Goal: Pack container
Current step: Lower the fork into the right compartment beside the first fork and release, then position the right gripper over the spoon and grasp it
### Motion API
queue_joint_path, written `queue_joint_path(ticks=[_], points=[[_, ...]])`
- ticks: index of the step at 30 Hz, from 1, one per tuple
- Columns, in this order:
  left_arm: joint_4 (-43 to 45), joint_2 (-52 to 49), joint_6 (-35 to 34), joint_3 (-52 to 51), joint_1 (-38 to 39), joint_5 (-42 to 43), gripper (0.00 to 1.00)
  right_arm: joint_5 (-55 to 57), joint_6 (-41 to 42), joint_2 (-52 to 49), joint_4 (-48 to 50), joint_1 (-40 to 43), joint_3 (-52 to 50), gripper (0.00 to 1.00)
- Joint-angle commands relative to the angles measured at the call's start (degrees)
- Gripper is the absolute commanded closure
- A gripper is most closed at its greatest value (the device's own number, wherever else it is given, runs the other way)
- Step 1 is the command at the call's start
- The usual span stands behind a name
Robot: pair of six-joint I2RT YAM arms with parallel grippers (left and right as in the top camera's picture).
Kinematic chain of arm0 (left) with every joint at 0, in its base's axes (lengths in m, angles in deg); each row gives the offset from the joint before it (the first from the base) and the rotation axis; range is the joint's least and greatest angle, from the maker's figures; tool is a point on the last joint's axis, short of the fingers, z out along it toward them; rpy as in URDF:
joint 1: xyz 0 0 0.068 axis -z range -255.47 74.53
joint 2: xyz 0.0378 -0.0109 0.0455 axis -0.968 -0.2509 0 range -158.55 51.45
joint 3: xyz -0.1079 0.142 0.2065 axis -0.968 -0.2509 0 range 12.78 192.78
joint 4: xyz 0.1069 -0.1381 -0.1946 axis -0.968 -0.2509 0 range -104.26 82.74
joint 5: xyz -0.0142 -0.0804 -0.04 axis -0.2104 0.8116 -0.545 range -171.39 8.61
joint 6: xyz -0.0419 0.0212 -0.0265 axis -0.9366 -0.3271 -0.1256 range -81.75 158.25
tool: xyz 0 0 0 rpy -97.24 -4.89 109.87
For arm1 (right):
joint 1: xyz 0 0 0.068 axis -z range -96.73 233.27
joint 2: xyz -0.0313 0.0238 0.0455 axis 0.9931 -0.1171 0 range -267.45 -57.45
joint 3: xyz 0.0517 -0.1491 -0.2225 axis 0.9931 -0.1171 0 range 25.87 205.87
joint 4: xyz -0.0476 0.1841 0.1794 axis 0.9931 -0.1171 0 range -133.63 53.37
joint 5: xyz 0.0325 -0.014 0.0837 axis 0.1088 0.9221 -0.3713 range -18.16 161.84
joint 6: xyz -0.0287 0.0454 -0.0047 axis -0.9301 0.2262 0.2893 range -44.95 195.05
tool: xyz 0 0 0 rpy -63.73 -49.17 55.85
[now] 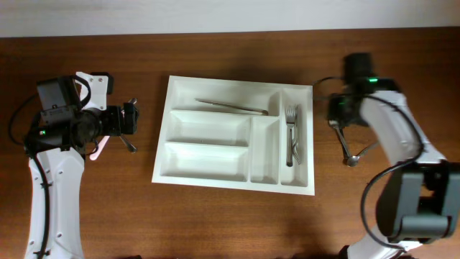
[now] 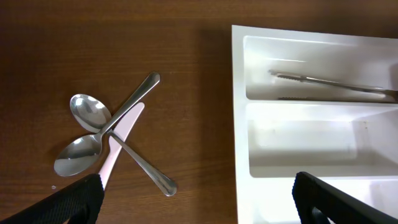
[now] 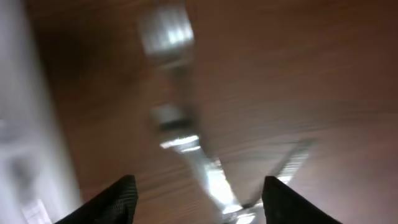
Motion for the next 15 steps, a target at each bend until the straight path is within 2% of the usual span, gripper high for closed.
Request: queue_joint_path(ticks=[1,4,8,15], points=[[0.13,-0.17,0.94,0.87,-0.15,1.03,0.01,-0.50,-4.57,1.51,-0.20,5.97,0.79,0.39],[0.13,-0.17,0.94,0.87,-0.15,1.03,0.01,-7.32,-6.67,0.63,0.07,9.22,0.55,0.47],[0.13,-0.17,0.94,0.87,-0.15,1.03,0.01,-11.96,-6.67,-2.19,0.37,9.94,0.55,0.47],[0.13,-0.17,0.94,0.87,-0.15,1.03,0.01,-13.75,-9.20,-8.50,0.66,7.04,0.52,0.46]])
